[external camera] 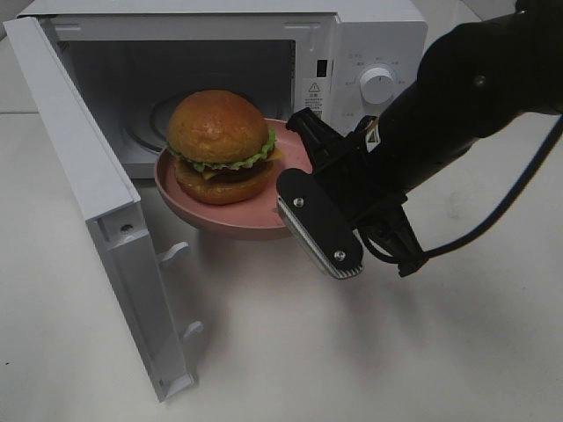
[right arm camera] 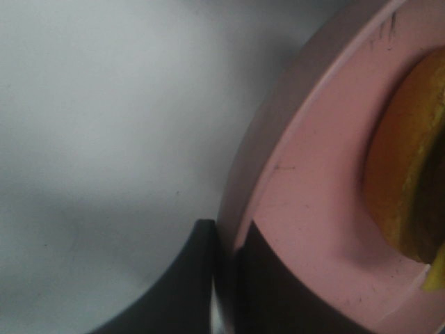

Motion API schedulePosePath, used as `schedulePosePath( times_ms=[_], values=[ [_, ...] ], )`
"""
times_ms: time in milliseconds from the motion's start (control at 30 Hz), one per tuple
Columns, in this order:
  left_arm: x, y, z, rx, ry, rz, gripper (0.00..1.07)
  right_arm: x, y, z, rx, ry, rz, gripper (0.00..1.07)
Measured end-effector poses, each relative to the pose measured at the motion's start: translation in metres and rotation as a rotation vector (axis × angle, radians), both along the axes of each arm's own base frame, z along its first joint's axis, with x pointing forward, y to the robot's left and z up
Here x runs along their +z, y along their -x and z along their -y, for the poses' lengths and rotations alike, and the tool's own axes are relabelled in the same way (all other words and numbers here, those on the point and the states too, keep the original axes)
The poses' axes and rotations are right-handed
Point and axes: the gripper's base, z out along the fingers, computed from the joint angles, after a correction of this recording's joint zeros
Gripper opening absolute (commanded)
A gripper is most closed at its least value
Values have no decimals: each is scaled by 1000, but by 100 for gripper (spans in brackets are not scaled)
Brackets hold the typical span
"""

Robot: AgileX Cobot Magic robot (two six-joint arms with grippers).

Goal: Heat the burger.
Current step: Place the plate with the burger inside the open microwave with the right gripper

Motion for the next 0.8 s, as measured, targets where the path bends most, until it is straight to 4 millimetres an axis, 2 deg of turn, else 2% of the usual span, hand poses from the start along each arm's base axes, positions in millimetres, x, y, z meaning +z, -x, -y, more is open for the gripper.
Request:
schedulePosePath(
  times_ms=[500, 800],
  values=[
    [0, 0, 0, 0, 0, 0, 98, -8, -49, -34, -59, -4, 20, 0],
    [0, 0, 0, 0, 0, 0, 98, -12, -68, -48, -70, 6, 24, 0]
  ],
)
